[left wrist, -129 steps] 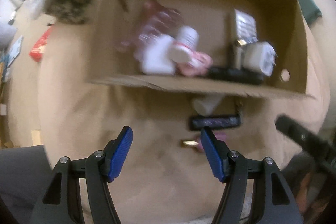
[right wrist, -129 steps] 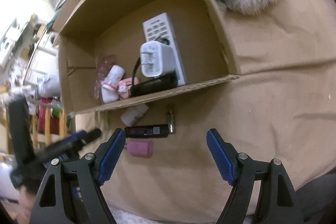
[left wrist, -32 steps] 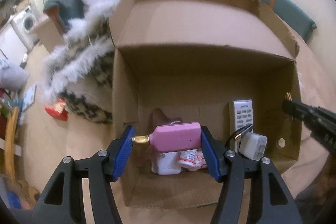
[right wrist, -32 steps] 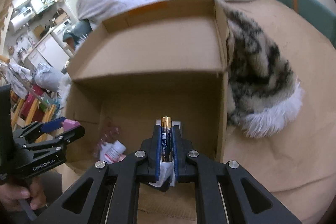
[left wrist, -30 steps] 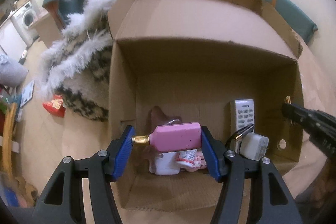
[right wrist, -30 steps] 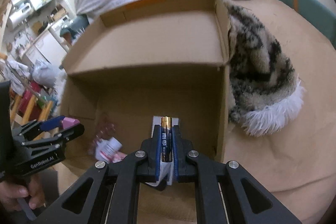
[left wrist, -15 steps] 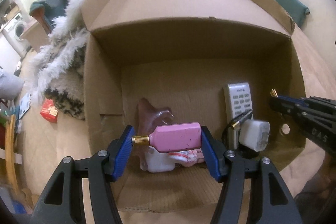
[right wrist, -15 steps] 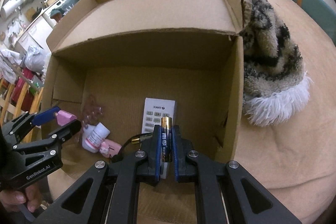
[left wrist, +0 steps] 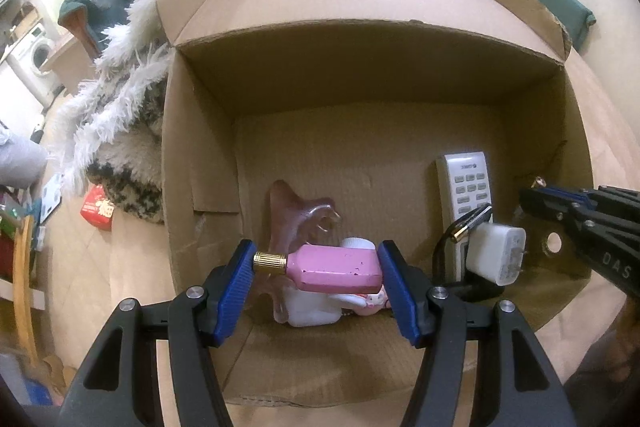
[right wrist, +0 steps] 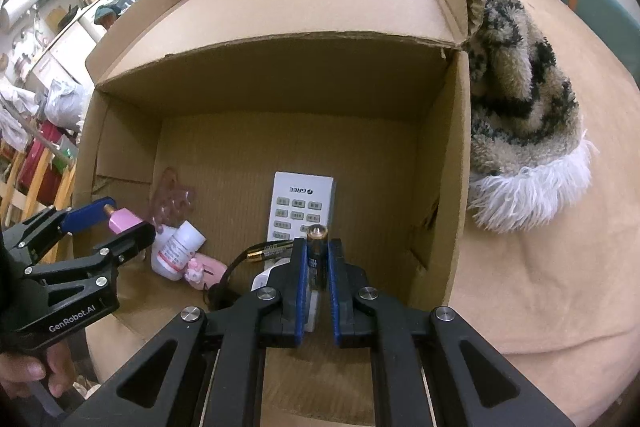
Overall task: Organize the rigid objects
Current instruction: 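Lower the pink bottle and gold-tipped battery into the box and open both tools, then withdraw both tools from the box toward the remaining items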
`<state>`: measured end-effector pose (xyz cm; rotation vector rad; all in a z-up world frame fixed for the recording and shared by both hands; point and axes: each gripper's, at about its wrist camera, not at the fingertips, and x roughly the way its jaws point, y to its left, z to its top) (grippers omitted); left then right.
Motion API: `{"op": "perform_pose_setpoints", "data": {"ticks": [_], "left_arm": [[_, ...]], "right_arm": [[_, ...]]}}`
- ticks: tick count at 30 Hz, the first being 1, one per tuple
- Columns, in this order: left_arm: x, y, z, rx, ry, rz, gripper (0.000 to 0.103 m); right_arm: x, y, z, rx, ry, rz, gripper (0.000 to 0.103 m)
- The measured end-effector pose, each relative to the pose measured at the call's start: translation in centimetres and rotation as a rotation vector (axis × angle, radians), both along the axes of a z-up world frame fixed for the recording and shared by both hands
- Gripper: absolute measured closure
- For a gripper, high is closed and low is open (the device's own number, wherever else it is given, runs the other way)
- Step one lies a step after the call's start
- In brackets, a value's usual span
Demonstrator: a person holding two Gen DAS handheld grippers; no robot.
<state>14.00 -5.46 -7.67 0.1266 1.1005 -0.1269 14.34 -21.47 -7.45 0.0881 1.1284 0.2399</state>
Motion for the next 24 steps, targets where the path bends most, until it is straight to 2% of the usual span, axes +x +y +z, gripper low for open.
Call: {"op": "perform_pose_setpoints", "data": {"ticks": [6,8,10,12,13,14,15,16,24], "left_arm": [[0.1,-0.4,0.1,0.011,0.013,-0.003,0.043],[0.1,-0.7,0.4,0.018,0.011,-0.009,0.033],[-0.1,-0.9,0.9,0.004,-0.002,-0.015,0.03],[-0.3,-1.0,1.3,-0.007,-0.018,-0.019,0.03],[-0.4,-1.1,1.5,-0.009,-0.025,-0.022,0.03],[-0.4,-1.1,1.6,-0.008,-0.03,-0.025,0.03],[-0.4,-1.2,1.7,-0.006,-0.033,-0.026,0.03],[-0.4,-1.1,1.7,-0.005,-0.034,-0.025,0.03],[-0.3,-1.0,1.4,0.004,-0.029,-0.019,0.03]], "right_arm": [[-0.1,-0.1,0.1,0.005,-0.005,-0.003,0.092],[-0.1,-0.2,0.3,0.02,-0.012,-0.008,0.092],[-0.2,-0.4,0.5,0.045,-0.025,-0.012,0.091],[-0.2,-0.4,0.9,0.062,-0.039,-0.011,0.081],[-0.2,-0.4,1.0,0.067,-0.045,-0.012,0.068],[-0.3,-0.4,1.2,0.068,-0.052,-0.014,0.043],[-0.4,-0.5,1.3,0.065,-0.064,-0.017,0.032],[-0.5,-0.5,1.5,0.059,-0.078,-0.018,0.028],[-0.6,-0.2,1.7,0.065,-0.074,0.003,0.028]]}}
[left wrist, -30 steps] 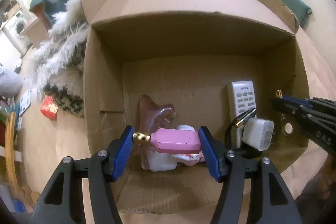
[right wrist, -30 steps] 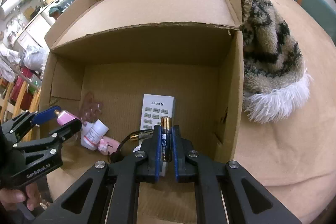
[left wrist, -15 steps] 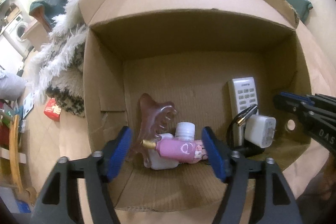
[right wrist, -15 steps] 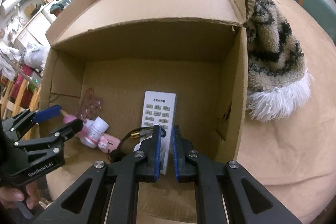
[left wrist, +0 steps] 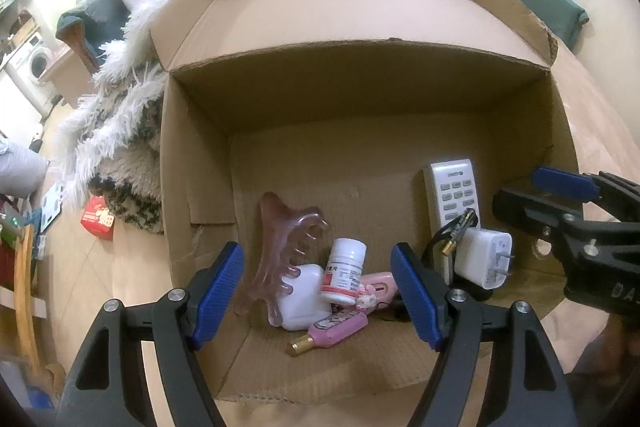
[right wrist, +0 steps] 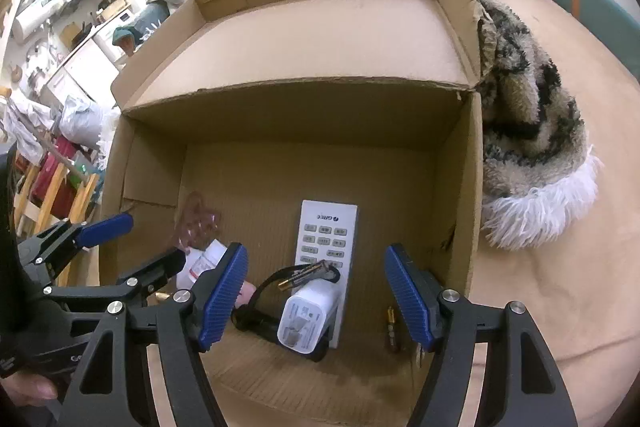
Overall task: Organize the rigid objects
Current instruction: 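Withdraw both tools from the box toward the remaining items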
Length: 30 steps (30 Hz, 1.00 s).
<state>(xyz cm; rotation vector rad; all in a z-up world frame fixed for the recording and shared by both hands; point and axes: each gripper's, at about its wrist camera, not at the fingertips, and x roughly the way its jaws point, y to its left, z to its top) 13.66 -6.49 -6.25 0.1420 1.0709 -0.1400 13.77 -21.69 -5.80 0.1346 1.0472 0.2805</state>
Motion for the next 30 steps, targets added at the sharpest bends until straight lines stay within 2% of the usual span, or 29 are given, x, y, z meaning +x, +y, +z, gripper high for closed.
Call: {"op": "perform_pose_setpoints", "data": {"ticks": [15,19,24,30], "left_arm": [[-0.5,0.9,1.3,-0.009,-0.022,-0.007,0.03],[-1.0,1.8,2.2,-0.003,-0.005,0.037,0.03],[-2.8,3.6,3.4,-0.05,0.034,0.077,0.03],[-6.1,5.4,3.7,-0.038,0.03,0.101,0.03]], "right_arm": [[-1.4,0.0,0.6,-0.021,0.009,-0.015,0.028],[-2.9,-0.4,1.3,-0.018,-0.005,-0.022,0.028],[-4.8,-0.9,1.7,0.018,-0.007,-0.048,0.028],[-7.0,-0.1,1.7,0.047,0.001,-0.051,0.028]]}}
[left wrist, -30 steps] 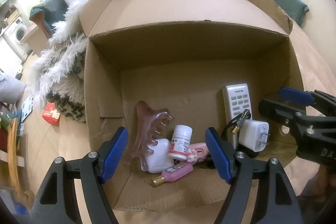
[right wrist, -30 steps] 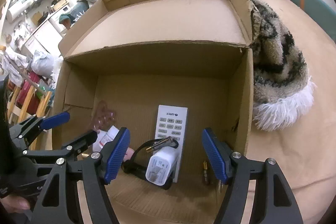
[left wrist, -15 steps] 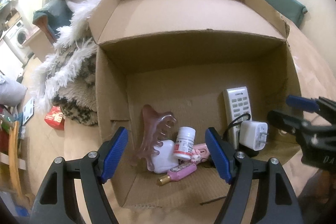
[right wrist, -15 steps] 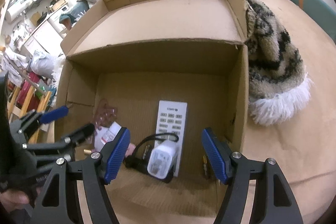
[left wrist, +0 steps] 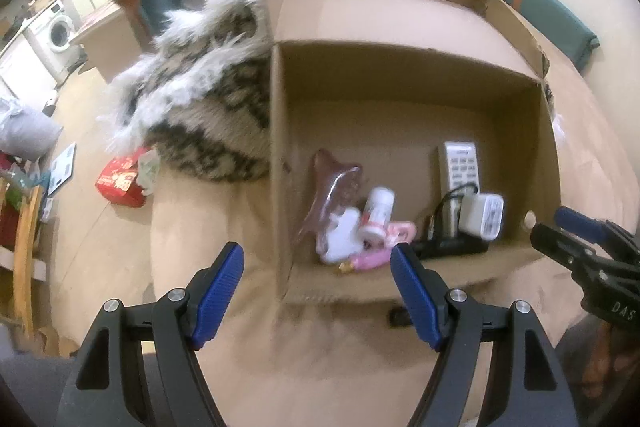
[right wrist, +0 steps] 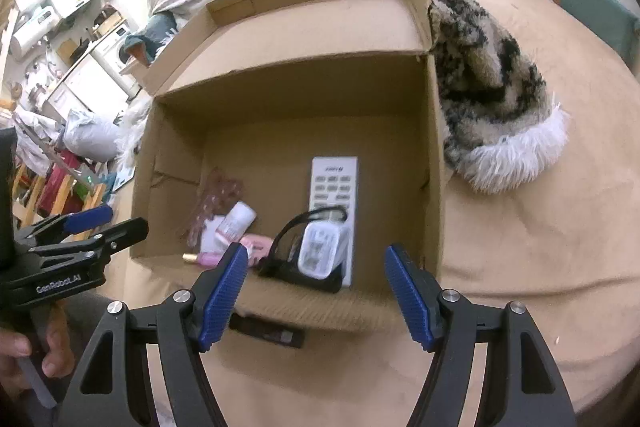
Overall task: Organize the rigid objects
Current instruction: 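Withdraw both tools from the box toward the remaining items, then grasp the black power bank with the right tool while the left tool grasps the white pill bottle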
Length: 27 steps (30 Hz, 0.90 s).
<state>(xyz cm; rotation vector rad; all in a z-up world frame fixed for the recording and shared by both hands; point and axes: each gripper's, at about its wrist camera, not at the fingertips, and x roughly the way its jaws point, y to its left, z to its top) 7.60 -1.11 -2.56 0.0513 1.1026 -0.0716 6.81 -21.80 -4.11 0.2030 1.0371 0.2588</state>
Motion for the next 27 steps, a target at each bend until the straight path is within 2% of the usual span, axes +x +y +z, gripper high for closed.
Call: {"op": "perform_pose_setpoints", "data": {"ticks": [9,17,22,25,27], "left_arm": [[-1.8,1.7,-1.5,-0.013,0.042,0.072,0.03],[-1.4,2.9,-1.7,-0.003,0.048,0.157,0.03],[-1.4,3.4,-1.7,-0.045,0.07,0.173,0.03],[-1.4,3.7,-1.7,-0.08,0.082,0.188,0.03],[-1.3,3.8,-1.6,-0.091,0.086,0.195,0.03]], "right_arm": [[-3.3,1.5,-1.8,0.012,0.067,0.011,0.028],[-3.2,3.6,-6.6,-0.081,0.222,0.036,0.028],[-3.0,4.8,-9.1,-0.058,0.288,0.019,0.028],[-3.1,5.6,-10.9,-0.013,0.332,-0.023,0.018],[-3.1,6.6,-11.5,-0.036,0.32,-0.04,0.014]]}}
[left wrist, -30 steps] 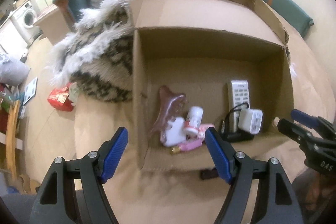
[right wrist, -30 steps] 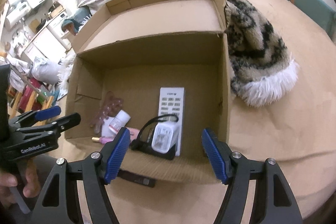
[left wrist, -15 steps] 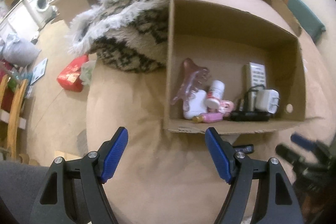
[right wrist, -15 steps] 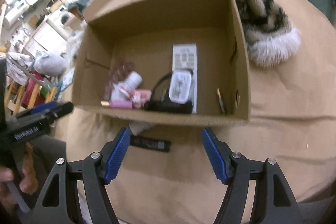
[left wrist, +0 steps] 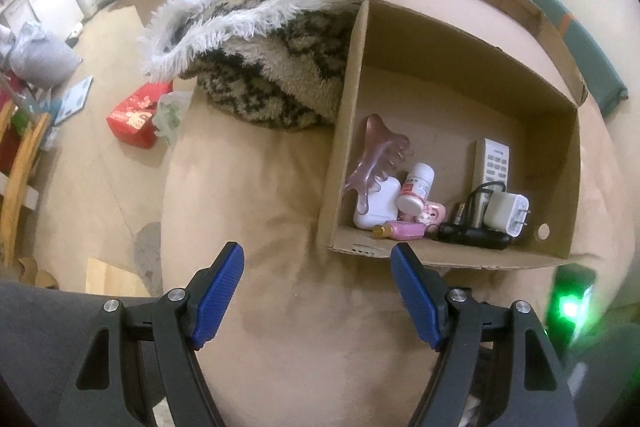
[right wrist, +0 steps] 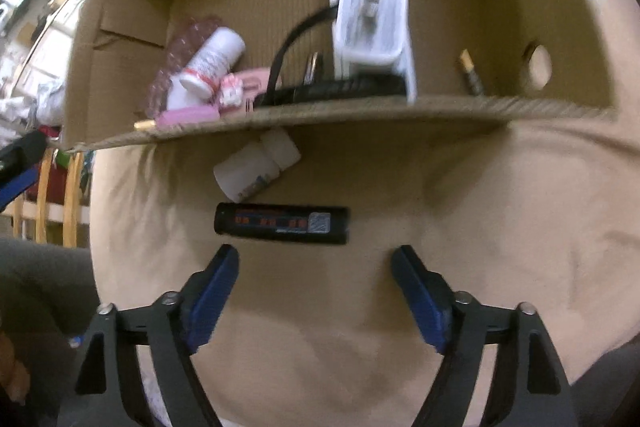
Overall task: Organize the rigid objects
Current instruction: 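Grasp the black power bank with the right tool while the left tool grasps the white pill bottle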
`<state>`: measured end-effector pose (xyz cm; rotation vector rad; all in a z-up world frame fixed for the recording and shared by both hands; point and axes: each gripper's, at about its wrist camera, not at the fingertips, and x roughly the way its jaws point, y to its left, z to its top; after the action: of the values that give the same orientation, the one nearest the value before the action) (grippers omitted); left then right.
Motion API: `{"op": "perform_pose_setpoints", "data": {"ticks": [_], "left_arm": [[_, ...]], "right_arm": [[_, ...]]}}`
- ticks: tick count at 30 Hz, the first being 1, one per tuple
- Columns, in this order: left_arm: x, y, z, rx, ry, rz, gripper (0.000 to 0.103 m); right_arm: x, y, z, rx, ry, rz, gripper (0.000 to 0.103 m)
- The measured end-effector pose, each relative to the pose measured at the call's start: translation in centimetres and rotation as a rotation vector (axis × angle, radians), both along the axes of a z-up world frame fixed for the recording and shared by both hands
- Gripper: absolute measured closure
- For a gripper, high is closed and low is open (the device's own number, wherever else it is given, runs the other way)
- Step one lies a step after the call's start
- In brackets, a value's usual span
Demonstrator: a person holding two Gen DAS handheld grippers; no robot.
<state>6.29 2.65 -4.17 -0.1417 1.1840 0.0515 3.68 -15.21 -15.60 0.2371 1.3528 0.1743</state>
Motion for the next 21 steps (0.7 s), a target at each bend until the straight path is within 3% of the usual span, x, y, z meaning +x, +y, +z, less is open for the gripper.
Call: {"op": "perform_pose_setpoints", "data": {"ticks": [5,10,15,17,21], "left_arm": [[-0.1,-0.2,0.0,0.017,0.003,-0.014,0.03],[-0.1,-0.2,-0.4,-0.011,0.027,-0.017,0.03],[0.1,-0.8,-0.6,-0.006,0.037,-0.023,0.03],[0.1,-0.9,-0.5,-0.003,0.033,-0.025,0.03],[0.1,-1.0,-0.6,0.004,0.032,-0.03,0.03]], "right_arm": [[0.6,2.6,-0.6,-0.076,-0.041,-0.022,0.001],[1.0,5.1,-1.6,-0.217,-0.059,-0.001,0.0],[0.6,5.3,-1.5,-0.212,-0.078,0.008,0.0],[0.9,4.7,-1.1,-0.207,-0.089,0.029,0.014],[1.2,3.5,-0.2,-0.163,-0.058,0.059,0.017]]}}
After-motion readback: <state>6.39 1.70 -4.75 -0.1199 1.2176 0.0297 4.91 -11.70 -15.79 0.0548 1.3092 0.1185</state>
